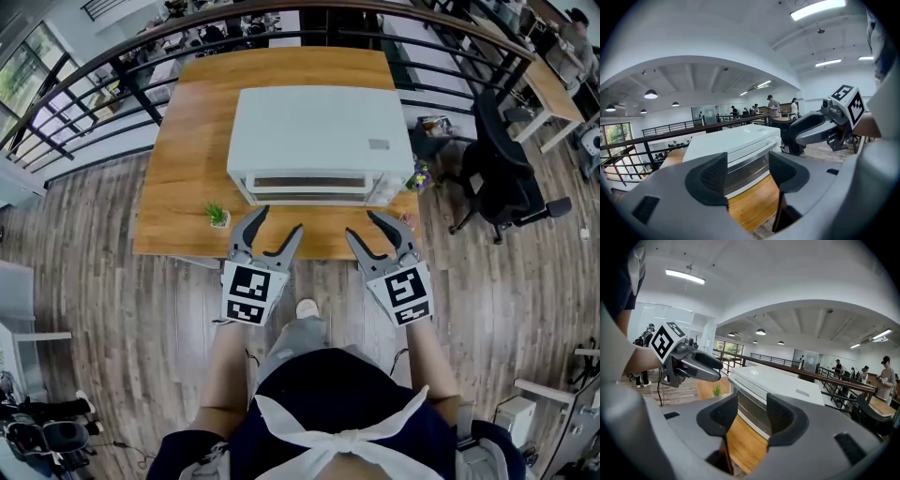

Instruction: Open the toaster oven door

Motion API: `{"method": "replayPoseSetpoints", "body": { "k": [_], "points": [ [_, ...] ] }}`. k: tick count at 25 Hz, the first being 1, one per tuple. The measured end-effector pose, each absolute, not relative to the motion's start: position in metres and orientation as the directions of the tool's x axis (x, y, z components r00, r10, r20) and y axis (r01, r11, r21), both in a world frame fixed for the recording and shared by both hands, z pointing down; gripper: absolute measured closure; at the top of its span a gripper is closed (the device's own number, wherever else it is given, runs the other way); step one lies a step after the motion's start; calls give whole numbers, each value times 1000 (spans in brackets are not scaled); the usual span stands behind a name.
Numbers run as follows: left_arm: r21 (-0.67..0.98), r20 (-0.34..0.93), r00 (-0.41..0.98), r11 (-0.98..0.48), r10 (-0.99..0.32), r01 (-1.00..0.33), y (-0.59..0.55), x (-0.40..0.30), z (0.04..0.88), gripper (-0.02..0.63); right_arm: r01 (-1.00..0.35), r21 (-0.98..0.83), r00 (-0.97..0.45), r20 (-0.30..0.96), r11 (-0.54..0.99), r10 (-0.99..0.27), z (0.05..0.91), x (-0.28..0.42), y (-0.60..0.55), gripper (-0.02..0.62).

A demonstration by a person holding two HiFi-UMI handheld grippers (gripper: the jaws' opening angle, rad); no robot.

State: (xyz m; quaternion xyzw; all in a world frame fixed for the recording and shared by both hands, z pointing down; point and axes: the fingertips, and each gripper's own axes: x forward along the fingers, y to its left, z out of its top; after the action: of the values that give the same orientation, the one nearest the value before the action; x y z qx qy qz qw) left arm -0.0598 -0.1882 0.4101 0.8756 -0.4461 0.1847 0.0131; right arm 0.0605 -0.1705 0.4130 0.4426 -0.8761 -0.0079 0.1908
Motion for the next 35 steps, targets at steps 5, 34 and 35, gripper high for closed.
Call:
{"method": "replayPoseSetpoints", "body": {
  "k": [5, 34, 35],
  "points": [
    [-190, 381, 529, -624, -758, -758, -210, -67, 423, 342, -739, 184, -548, 395, 648, -738, 429, 47, -188, 393],
    [-358, 607, 474, -751, -638, -554, -267, -67, 476, 339, -665, 382, -394, 551, 642, -735, 479, 55, -264, 414],
    [-352, 607, 476, -752, -637, -557, -266, -67, 476, 345, -662, 381, -395, 554, 645, -733, 479, 55, -263, 416]
  ]
}}
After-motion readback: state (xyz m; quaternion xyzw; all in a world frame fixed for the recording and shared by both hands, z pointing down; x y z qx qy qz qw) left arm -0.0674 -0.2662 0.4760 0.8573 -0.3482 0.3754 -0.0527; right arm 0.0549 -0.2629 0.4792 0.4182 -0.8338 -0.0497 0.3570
